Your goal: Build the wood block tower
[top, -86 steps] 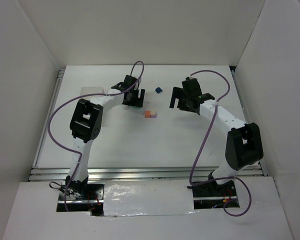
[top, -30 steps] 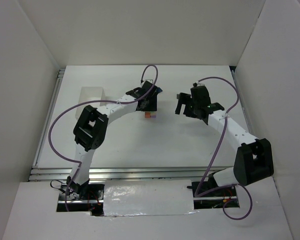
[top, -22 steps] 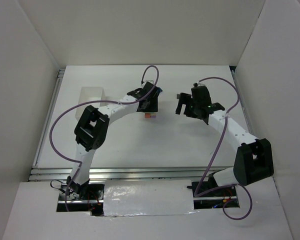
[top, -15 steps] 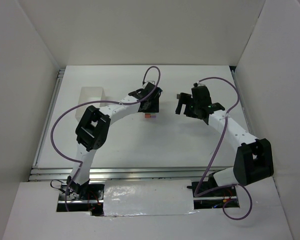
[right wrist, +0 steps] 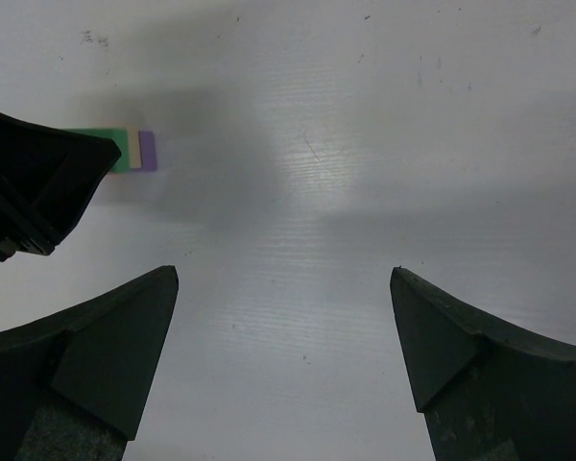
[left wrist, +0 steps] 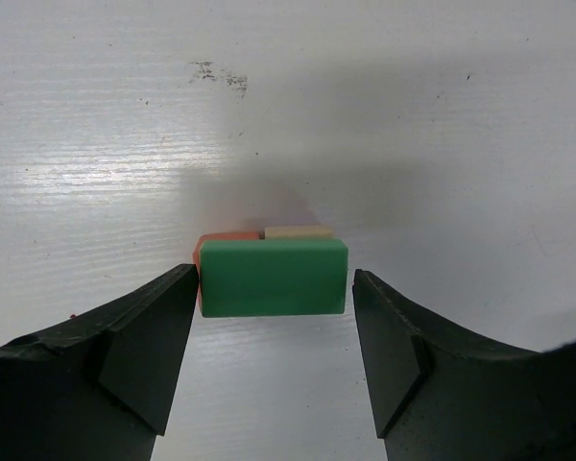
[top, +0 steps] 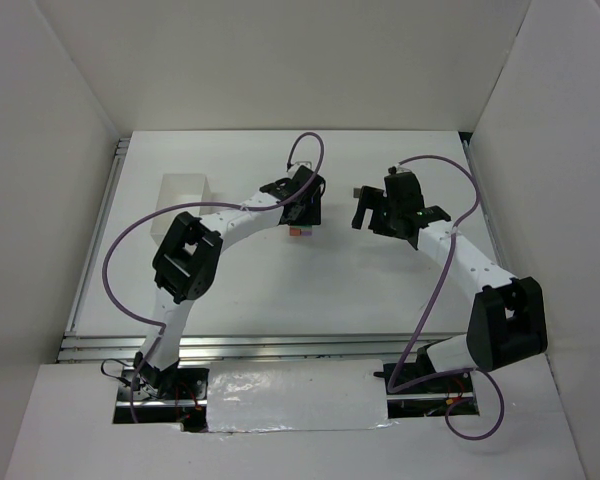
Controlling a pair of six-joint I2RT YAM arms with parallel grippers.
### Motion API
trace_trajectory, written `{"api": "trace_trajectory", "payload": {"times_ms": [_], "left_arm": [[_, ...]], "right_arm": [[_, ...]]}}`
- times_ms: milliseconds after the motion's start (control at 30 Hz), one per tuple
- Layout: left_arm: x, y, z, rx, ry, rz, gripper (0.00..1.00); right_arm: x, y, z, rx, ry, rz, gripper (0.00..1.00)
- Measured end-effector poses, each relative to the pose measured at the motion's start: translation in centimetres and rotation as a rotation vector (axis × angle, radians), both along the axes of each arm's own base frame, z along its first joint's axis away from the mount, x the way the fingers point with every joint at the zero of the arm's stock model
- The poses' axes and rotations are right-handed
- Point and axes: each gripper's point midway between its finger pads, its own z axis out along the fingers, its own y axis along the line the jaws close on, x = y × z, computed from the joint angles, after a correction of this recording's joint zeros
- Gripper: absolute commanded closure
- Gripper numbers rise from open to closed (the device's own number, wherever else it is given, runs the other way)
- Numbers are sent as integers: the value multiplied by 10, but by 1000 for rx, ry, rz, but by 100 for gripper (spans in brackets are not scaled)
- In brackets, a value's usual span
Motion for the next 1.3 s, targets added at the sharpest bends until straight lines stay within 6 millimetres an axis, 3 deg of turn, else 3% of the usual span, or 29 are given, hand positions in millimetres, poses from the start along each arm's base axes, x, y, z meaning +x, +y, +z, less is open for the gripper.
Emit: {"api": "trace_trajectory", "payload": {"times_ms": [433,533,667,833,933,1133,1300], "left_arm": [[3,4,7,16,-18,14,8],[3,7,17,15,-36,21,3],[-9,20,47,0,-79,34,1],[-36,53,98,-57,-162,64,1],[-53,83,110,-84,-194,103,1],[-76,145,89,-77,-157,205,1],[-85,169,75,-111,-124,226,1]], "right_arm": [[0,0,0,1,-3,9,0],[1,0,-1,-6,-1,13,0],[13,-1,-2,-28,13,6,0],[57,1,-3,-68,24,-14,0],[84,3,-10,-90,39,-17,0],[121,3,-33,-134,97,-15,0],[140,2,-44,-169,125,-8,0]]}}
